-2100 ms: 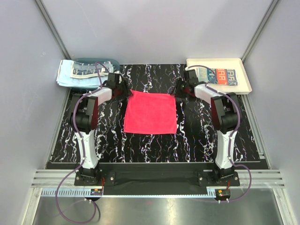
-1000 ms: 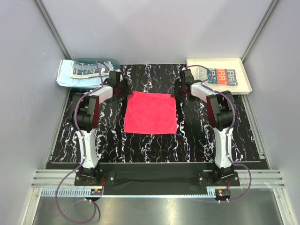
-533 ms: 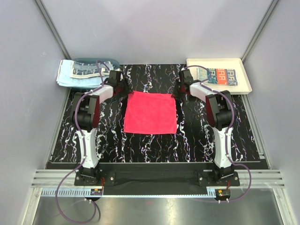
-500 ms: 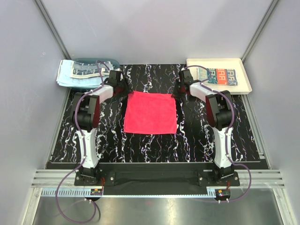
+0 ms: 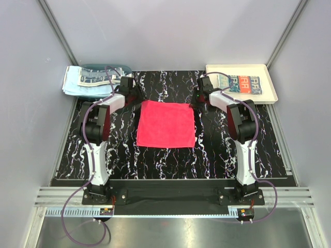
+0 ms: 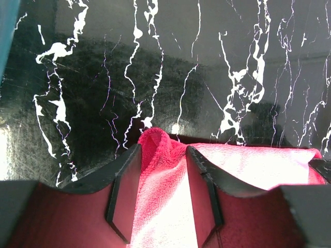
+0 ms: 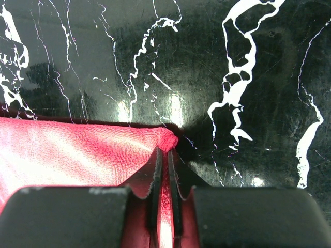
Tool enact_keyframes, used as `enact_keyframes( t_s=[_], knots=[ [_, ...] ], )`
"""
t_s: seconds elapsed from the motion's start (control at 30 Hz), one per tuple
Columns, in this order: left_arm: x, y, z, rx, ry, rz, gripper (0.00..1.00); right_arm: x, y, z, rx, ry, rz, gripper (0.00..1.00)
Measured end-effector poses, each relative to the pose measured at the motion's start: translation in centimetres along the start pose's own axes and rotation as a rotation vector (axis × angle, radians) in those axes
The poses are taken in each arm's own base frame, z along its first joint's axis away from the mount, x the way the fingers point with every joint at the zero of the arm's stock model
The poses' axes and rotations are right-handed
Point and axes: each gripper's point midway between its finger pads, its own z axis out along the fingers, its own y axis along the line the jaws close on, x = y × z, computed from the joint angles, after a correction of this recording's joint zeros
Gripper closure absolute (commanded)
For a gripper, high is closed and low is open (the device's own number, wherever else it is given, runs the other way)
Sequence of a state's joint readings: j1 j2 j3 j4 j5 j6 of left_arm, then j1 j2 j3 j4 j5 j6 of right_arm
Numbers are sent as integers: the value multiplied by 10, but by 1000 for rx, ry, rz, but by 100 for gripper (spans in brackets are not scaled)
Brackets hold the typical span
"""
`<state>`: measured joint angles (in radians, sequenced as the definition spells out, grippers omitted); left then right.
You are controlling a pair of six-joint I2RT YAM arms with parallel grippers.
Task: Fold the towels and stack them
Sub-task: Fold the towel
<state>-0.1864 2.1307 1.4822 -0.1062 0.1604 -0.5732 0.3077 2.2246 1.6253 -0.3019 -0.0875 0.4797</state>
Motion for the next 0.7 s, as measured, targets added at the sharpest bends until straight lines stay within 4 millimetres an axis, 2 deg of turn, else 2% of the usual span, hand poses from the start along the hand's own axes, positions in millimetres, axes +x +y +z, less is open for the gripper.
enact_keyframes(
  t_s=[0.13, 0.4, 0.7],
  knots=[
    [-2, 0, 0, 1, -4, -5, 69, 0, 0, 0, 0, 0, 0, 93],
    [-2, 1, 0, -1, -6, -11, 78, 0, 0, 0, 0, -1, 12, 100],
    [-3, 1, 0, -1, -6, -6, 98, -7, -5, 1, -8, -15, 48, 100]
  ],
)
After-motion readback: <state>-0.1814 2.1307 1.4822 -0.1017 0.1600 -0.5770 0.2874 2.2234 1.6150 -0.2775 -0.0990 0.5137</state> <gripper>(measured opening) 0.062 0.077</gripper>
